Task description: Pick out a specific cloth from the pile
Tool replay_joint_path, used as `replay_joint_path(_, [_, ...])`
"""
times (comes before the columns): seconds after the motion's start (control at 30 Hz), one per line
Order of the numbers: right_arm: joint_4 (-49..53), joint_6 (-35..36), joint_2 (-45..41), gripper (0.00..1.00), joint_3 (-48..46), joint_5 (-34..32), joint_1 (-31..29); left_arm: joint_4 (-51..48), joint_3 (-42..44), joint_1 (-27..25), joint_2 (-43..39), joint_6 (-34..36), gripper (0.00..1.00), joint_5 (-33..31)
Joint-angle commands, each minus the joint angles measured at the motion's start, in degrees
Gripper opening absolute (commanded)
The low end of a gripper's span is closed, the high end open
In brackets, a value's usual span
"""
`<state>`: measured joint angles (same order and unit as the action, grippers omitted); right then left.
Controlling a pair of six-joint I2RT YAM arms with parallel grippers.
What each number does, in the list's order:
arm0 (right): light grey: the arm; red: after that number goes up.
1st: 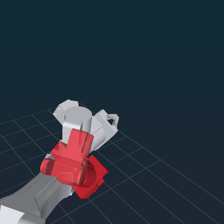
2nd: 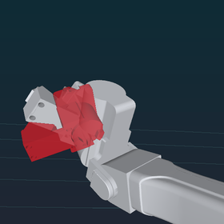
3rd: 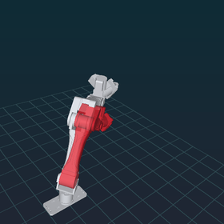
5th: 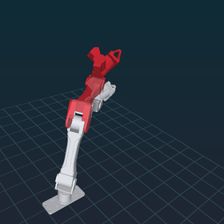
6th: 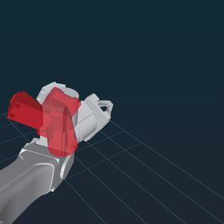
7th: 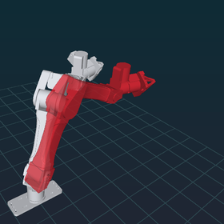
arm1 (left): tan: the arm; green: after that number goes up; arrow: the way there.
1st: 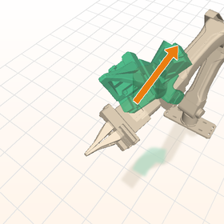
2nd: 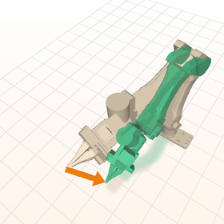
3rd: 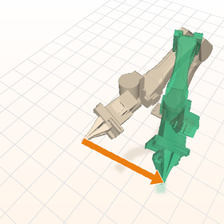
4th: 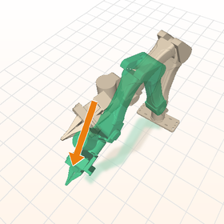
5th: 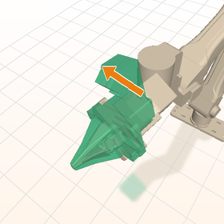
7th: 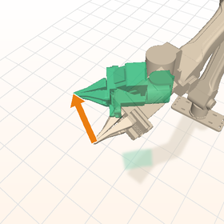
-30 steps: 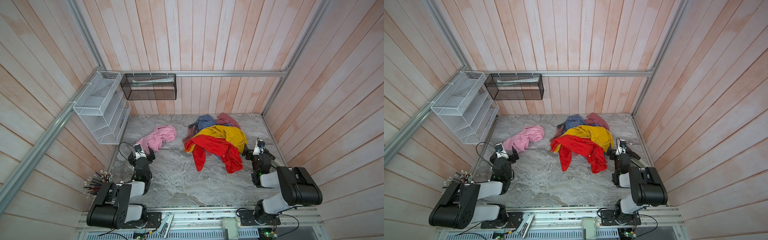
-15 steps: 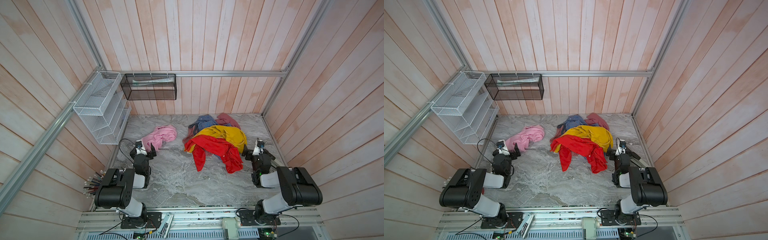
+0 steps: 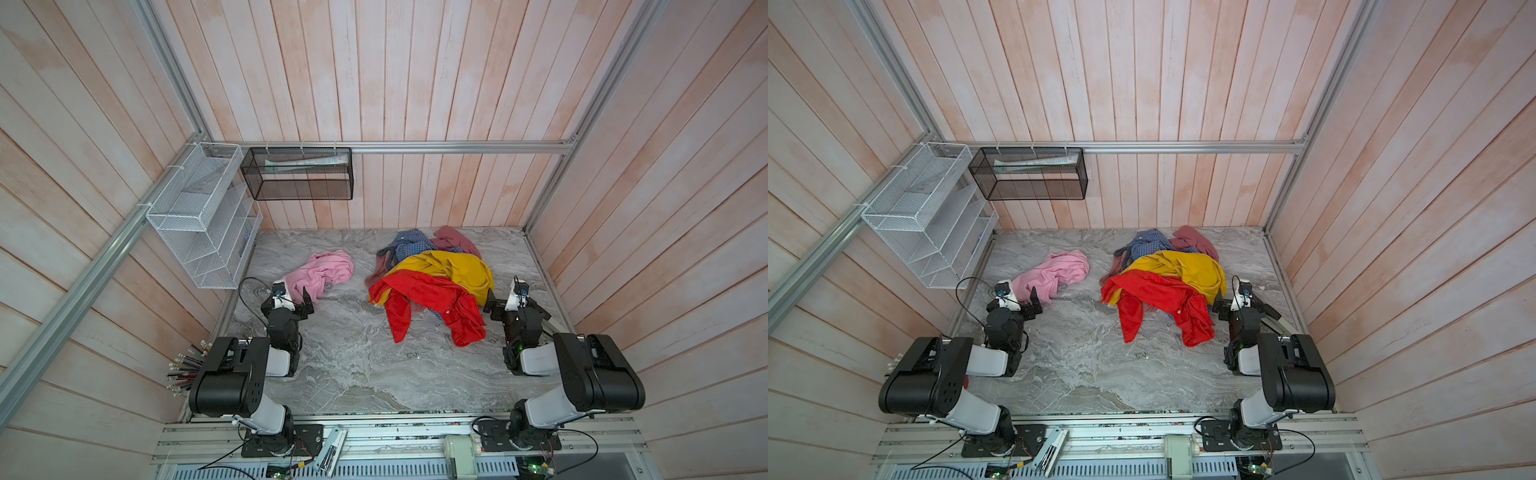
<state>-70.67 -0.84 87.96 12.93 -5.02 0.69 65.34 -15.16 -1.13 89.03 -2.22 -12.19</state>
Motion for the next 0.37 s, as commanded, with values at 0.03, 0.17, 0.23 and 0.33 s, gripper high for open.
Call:
replay_joint_path(0.03, [0.09, -0.46, -0.42, 0.98, 0.69, 0.45, 0.22, -0.39, -0.75, 0.25, -0.56, -0.62, 1.0, 0.94])
replay_joint_path(0.17, [0.1, -0.42, -0.36, 0.98, 0.69, 0.42, 0.23, -0.74, -0.88, 0.25, -0.56, -0.64, 1.0, 1.02])
replay_joint_path(0.23, [0.02, -0.47, -0.35, 0.98, 0.69, 0.47, 0.33, -0.52, -0.77, 0.25, -0.69, -0.66, 1.0, 1.02])
replay_joint_path(0.33, [0.1, -0.44, -0.35, 0.98, 0.69, 0.51, 0.33, -0.39, -0.75, 0.25, -0.7, -0.61, 1.0, 1.02])
